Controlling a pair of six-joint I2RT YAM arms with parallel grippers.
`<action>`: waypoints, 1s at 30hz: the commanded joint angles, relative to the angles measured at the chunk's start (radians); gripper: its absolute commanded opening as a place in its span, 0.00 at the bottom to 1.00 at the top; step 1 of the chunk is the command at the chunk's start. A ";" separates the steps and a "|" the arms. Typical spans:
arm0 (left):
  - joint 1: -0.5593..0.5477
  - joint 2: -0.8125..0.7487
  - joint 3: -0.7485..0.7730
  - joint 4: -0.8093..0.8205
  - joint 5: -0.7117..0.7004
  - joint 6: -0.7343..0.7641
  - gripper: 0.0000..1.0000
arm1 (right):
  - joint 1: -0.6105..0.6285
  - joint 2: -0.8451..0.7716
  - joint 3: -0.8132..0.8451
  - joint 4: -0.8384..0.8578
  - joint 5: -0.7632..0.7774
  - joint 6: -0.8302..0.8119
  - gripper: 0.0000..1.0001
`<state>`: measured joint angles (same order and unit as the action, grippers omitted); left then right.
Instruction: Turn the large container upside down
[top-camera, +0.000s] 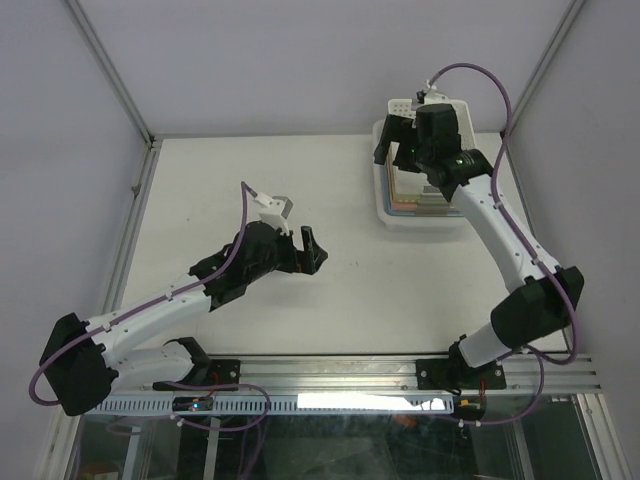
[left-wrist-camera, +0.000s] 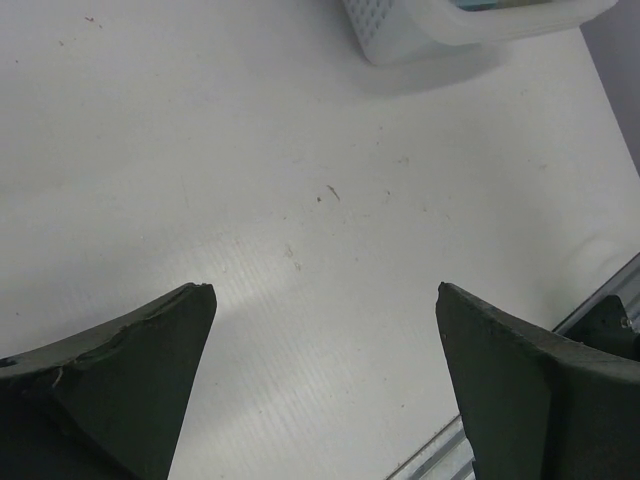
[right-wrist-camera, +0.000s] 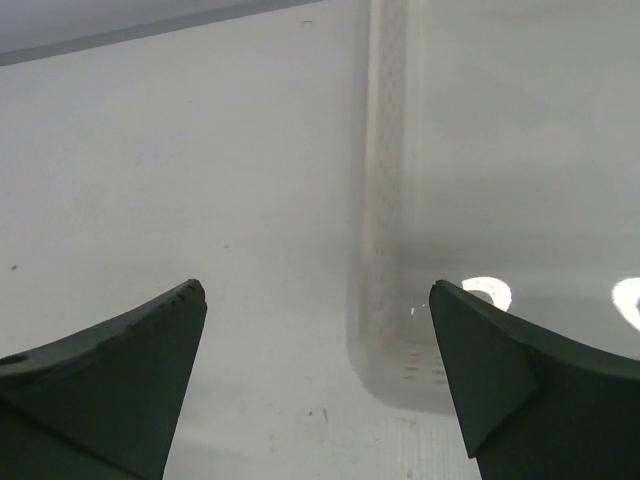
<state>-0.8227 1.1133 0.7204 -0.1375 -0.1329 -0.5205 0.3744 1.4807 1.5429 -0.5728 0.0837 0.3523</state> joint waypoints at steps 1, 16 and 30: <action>0.007 -0.067 -0.007 0.012 -0.018 -0.016 0.99 | -0.001 0.106 0.149 -0.045 0.211 -0.024 0.94; 0.008 -0.036 0.003 0.009 0.031 0.000 0.99 | -0.012 0.292 0.250 -0.086 0.206 -0.068 0.19; 0.008 0.011 0.007 0.047 0.092 -0.020 0.99 | -0.013 0.180 0.282 -0.115 0.186 -0.134 0.00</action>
<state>-0.8227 1.1358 0.7040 -0.1497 -0.0677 -0.5323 0.3683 1.7832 1.7622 -0.6895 0.2539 0.2512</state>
